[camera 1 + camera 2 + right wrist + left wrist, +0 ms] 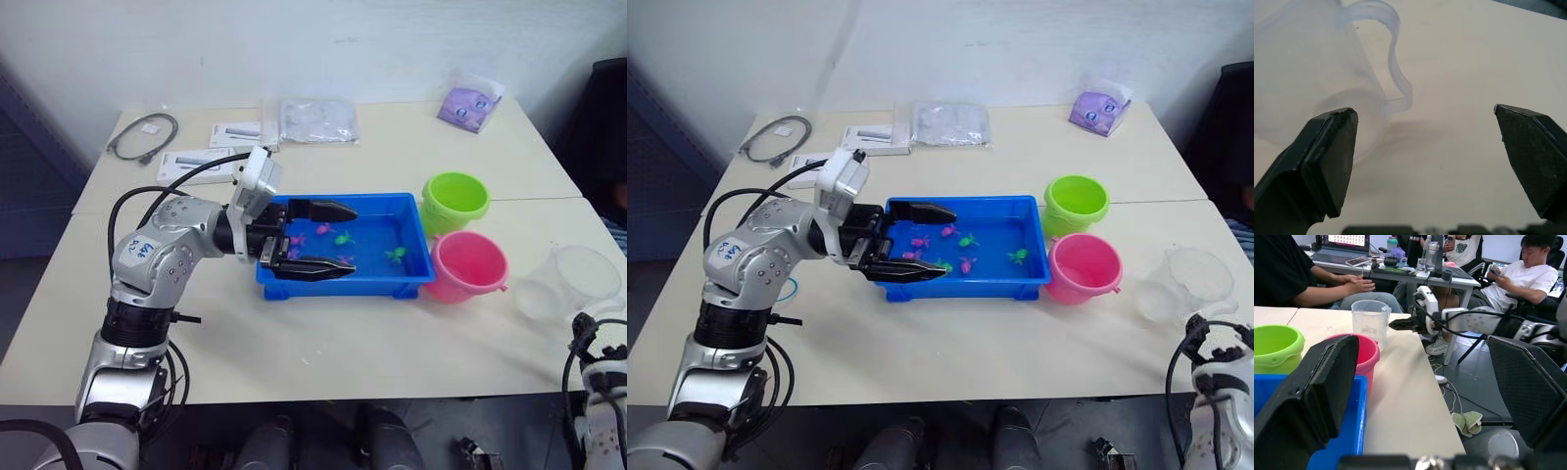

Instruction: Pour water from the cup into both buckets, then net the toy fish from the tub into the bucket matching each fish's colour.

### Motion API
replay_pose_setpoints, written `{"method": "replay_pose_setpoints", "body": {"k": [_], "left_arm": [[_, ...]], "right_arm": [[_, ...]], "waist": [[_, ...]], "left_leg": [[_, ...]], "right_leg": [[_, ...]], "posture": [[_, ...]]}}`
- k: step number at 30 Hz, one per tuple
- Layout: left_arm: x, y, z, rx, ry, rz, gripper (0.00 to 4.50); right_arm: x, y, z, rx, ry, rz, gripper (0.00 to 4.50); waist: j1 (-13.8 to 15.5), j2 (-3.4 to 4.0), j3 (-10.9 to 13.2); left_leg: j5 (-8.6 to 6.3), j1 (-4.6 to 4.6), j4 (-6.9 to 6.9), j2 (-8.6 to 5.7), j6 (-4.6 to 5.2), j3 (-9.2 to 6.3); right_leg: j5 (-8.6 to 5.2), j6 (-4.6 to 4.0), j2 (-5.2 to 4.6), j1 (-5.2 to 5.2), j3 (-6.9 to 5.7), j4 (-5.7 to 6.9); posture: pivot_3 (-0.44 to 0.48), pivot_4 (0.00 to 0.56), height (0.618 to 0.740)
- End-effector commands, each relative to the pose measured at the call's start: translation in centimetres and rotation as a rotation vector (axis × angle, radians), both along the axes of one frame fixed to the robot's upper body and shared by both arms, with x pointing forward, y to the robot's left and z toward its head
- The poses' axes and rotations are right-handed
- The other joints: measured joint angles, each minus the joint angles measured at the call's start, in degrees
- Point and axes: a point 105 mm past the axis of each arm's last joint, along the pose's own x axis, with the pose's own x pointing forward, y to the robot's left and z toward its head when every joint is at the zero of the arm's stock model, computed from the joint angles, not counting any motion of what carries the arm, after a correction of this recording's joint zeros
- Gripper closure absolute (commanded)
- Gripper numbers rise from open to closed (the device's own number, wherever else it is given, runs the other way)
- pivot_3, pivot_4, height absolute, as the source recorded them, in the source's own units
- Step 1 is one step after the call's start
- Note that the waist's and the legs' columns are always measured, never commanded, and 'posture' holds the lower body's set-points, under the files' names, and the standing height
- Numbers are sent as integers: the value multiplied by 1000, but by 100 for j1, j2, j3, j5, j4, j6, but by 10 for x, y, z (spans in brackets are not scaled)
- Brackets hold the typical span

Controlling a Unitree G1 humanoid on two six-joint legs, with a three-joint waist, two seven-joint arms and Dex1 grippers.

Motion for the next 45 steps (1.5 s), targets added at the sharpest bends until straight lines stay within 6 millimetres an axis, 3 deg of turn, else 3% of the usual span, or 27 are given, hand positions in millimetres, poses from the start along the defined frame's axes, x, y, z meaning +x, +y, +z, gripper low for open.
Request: {"method": "replay_pose_setpoints", "body": {"k": [1,5,7,8,10,11,13,16,19,20,21,22,25,27,31,33,35,38,43,45], "left_arm": [[3,-4,0,18,-59,-1,0],[9,-4,1,5,-35,9,0],[12,0,-2,7,-19,25,0],[14,4,-6,14,-9,41,0],[17,8,-10,22,1,60,0],[20,18,-15,14,34,123,0],[24,33,-21,2,75,209,0],[27,83,-46,20,140,505,0],[21,125,-72,82,161,771,0],[15,142,-81,97,171,875,0],[7,156,-87,101,183,962,0],[-4,168,-91,99,198,1042,0],[-51,202,-108,108,261,1265,0],[-80,217,-113,91,305,1369,0],[-126,234,-125,131,366,1508,0],[-139,239,-130,145,388,1555,0],[-141,242,-132,163,383,1574,0],[-127,249,-129,168,353,1570,0],[-54,275,-120,224,318,1545,0],[-35,286,-121,265,331,1559,0]], "right_arm": [[-12,9,26,-113,-4,36,35],[-14,43,51,-278,41,277,35],[-6,78,69,-334,2,516,35],[-2,94,73,-331,-10,629,35],[0,109,74,-319,-15,732,35],[11,137,83,-292,-68,904,35],[19,172,95,-269,-123,1127,35],[42,229,115,-340,-181,1473,35],[64,253,125,-401,-207,1599,35],[71,261,128,-399,-223,1647,35],[75,269,130,-403,-234,1700,35],[77,277,132,-410,-243,1758,35],[89,306,145,-415,-328,1877,35],[93,319,151,-421,-362,1937,35],[80,336,153,-430,-393,2114,35],[75,340,154,-437,-403,2167,35],[72,340,153,-462,-397,2201,35],[70,341,152,-499,-389,2220,35],[72,338,158,-557,-415,2135,35],[73,336,160,-564,-423,2094,35]], "waist": [[6,0,0],[19,1,0],[17,-3,1],[2,-3,2],[-15,-7,2],[-17,-8,1],[-96,-11,2],[-176,-21,9],[-221,-31,14],[-83,-42,11],[66,-54,6],[-20,-59,3],[-151,-106,-2],[-131,-118,-3],[58,-120,-4],[75,-120,-4],[86,-120,-4],[68,-121,-5],[47,-122,-12],[26,-122,-12]], "left_leg": [[0,1,0,-2,1,2],[-2,2,-6,1,2,4],[-2,2,-6,5,3,7],[-5,6,-6,6,7,17],[-8,15,-7,14,8,27],[-10,17,-6,21,6,28],[-16,24,-7,27,2,28],[-21,33,-9,29,-3,12],[-29,32,-10,29,-17,-27],[-31,28,-10,31,-20,-32],[-30,-2,-4,31,-26,-56],[-35,-54,39,24,-38,-120],[-49,-48,33,-11,-16,-103],[-63,-42,35,10,-29,-111],[-65,-40,41,19,-41,-138],[-65,-40,43,17,-41,-138],[-65,-40,43,12,-39,-139],[-66,-36,42,15,-41,-142],[-59,-28,35,20,-65,-152],[-59,-17,32,16,-67,-149]], "right_leg": [[0,0,0,0,4,-1],[0,0,7,-1,10,-3],[0,0,14,0,11,-7],[0,0,17,-1,11,-6],[0,0,28,0,11,-6],[0,0,34,0,11,-6],[0,-1,46,0,15,-5],[-2,-5,51,-5,36,-5],[-8,-18,52,-12,66,-5],[-9,-20,50,-16,65,-6],[-12,-25,53,-37,59,-4],[-11,-25,67,-66,64,21],[-9,-21,48,-72,88,-8],[-9,-21,45,-65,88,-21],[-13,-29,47,-55,73,-37],[-14,-31,47,-50,74,-50],[-14,-31,45,-48,76,-50],[-17,-37,46,-51,76,-42],[-29,-59,55,-63,72,12],[-30,-60,57,-65,74,43]], "posture": [[0,150,735],[0,150,735],[0,150,735],[0,150,735],[0,150,735],[0,150,735],[0,150,735],[0,150,735],[0,150,735],[0,150,735],[0,150,735],[0,150,735],[0,150,735],[0,150,735],[0,150,735],[0,150,735],[0,150,735],[0,150,735],[0,150,735],[0,150,735]]}}
